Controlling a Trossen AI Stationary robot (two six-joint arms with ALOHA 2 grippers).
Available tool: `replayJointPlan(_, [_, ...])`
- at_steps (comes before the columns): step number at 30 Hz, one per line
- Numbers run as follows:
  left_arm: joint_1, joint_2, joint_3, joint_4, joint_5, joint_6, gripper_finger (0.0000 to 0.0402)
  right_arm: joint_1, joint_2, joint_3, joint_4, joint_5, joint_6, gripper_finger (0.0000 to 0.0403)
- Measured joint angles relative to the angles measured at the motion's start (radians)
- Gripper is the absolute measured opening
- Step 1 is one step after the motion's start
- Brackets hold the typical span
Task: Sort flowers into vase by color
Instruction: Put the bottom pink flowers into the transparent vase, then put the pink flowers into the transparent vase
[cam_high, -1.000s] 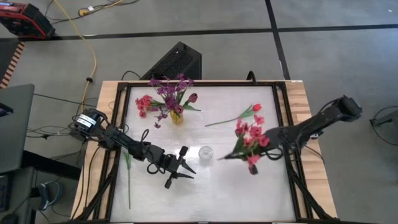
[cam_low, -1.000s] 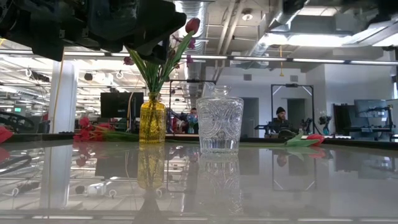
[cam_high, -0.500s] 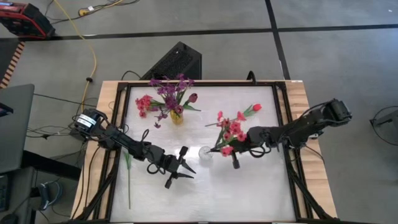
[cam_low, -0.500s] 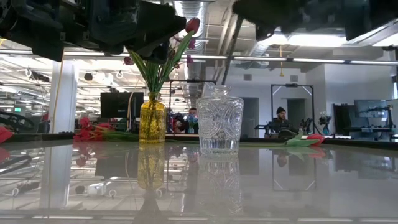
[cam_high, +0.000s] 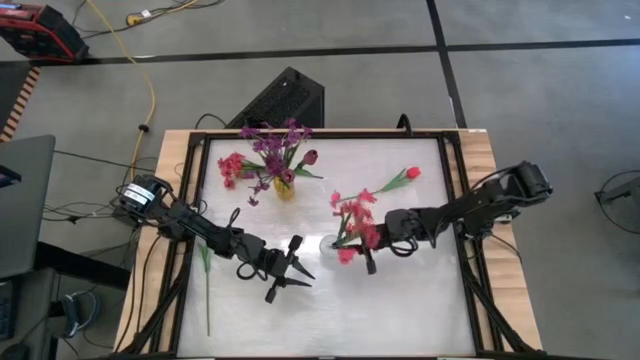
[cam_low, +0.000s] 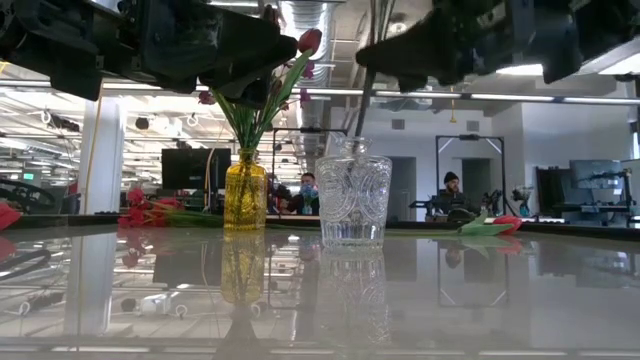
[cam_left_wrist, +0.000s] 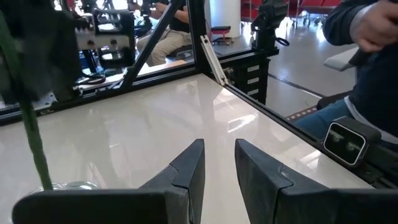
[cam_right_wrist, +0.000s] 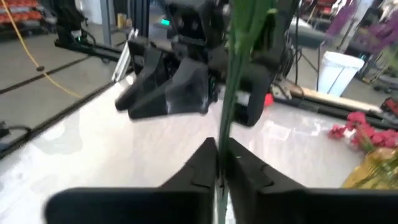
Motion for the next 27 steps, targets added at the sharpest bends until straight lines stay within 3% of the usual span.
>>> replayJointPlan(6, [0.000,0.000,0.000,0.000,0.000,-0.002,0.0079,-0.002,0.045,0.000,-0.006,0.000,0.064,0.0126])
replayJointPlan(9, [0.000,0.000,0.000,0.000,0.000,-0.006,0.0079,-0.015,0.041,0.032,-0.106,0.000,0.141,0.0155])
replayJointPlan(15, [0.000,0.000,0.000,-0.005,0.000,-0.026,0.0079,-0.038,0.010,0.160,-0.516,-0.001,0.183,0.0219])
replayJointPlan(19, [0.001,0.000,0.000,-0.013,0.000,-0.027,0.0079,-0.038,0.010,0.278,-0.856,-0.001,0.130,0.0253])
replayJointPlan(27, [0.001,0.000,0.000,-0.034,0.000,-0.054,0.0079,-0.044,0.009,0.489,-1.418,-0.012,0.079,0.0265])
